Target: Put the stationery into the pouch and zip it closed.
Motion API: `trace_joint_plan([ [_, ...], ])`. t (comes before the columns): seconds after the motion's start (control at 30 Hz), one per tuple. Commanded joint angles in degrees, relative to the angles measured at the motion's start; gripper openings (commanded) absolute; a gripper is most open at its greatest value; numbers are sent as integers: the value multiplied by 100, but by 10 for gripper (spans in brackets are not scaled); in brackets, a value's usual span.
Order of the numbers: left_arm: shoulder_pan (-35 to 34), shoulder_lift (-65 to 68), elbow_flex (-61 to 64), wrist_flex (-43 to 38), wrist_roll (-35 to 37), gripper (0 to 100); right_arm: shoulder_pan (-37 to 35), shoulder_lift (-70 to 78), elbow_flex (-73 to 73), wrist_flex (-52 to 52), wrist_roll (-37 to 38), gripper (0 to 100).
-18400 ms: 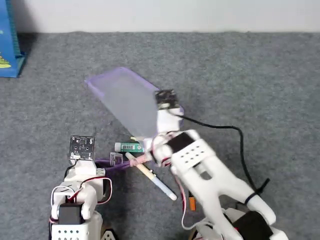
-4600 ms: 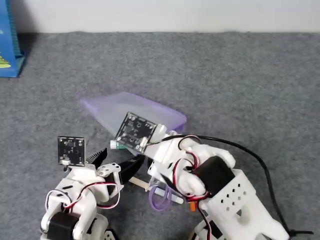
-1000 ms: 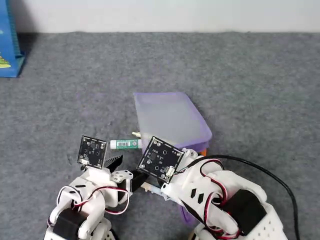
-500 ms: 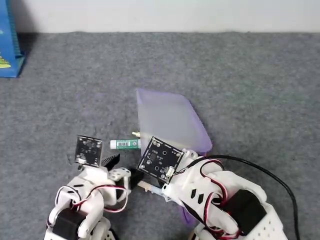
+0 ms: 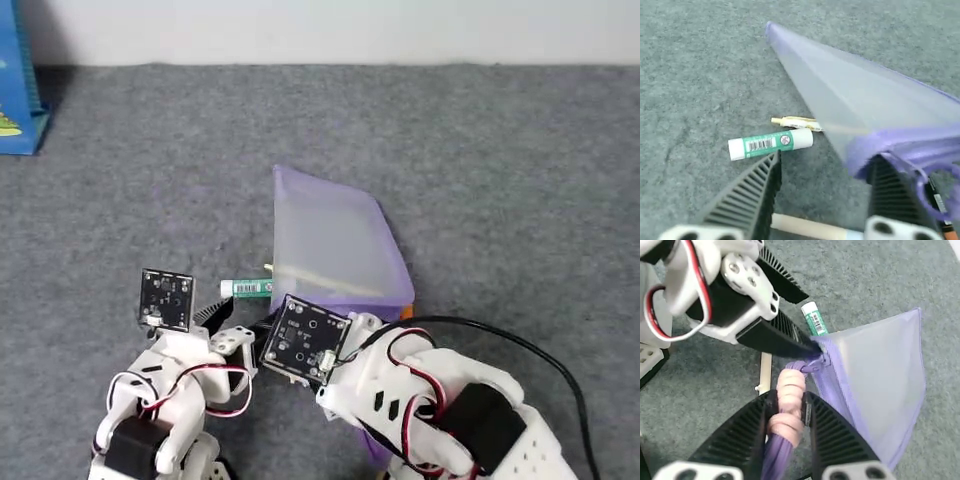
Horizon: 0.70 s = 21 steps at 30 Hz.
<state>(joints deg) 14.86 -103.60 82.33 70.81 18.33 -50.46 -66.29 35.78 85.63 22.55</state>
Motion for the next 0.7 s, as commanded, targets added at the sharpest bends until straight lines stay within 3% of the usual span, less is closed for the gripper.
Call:
trace_joint_plan([
  [0.0, -35, -62, -13, -176, 35, 133, -110, -119, -62, 22, -70, 8],
  [0.47, -44, -62, -13, -123, 35, 12, -84, -145, 299, 13, -62, 8],
  [0.67, -88, -62, -13, -123, 62, 12, 769, -154, 308, 110, 273, 8],
])
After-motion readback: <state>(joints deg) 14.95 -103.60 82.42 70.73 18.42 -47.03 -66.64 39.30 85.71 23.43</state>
